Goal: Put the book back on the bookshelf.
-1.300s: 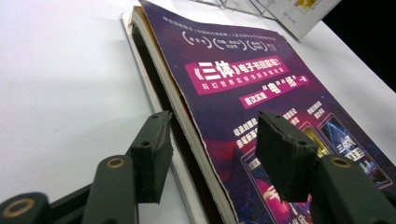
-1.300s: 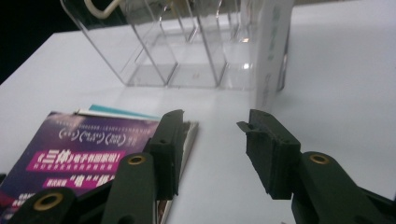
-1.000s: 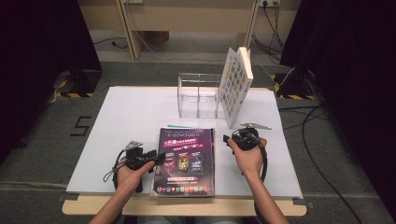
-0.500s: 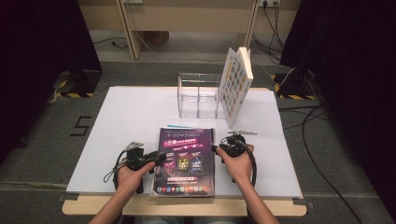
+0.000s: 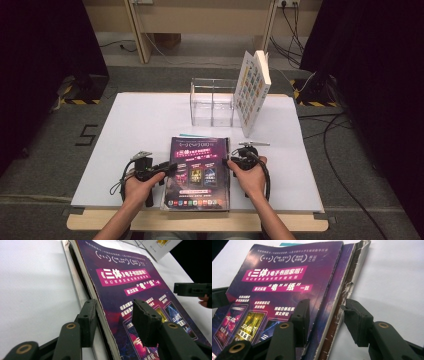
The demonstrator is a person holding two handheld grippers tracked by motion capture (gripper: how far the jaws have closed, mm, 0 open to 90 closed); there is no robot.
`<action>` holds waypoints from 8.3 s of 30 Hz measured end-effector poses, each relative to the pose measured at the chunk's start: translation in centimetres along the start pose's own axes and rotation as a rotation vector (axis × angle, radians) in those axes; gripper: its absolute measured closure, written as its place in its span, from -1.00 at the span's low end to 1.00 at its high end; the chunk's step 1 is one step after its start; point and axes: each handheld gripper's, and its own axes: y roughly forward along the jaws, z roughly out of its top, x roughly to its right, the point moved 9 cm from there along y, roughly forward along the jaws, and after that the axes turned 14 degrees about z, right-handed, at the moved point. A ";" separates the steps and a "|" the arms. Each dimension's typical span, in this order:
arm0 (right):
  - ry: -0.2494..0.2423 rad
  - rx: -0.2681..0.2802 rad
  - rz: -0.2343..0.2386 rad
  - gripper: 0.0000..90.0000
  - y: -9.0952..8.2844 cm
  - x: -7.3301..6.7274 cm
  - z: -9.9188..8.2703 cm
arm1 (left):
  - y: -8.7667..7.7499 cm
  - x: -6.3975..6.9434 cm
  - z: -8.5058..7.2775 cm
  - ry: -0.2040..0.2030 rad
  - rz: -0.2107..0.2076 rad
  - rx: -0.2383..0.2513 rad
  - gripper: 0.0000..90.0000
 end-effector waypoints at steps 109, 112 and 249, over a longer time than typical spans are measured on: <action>-0.107 0.414 0.105 0.89 -10.6 -6.1 13.7 | -3.1 0.2 0.6 0.145 0.091 0.173 -0.21; -0.117 0.443 0.086 0.89 -11.0 -6.3 14.7 | -3.1 0.2 0.4 0.143 0.090 0.172 -0.21; -0.124 0.368 -0.260 0.26 -9.0 0.0 16.5 | -1.1 -0.3 -0.3 0.126 0.093 0.122 -0.16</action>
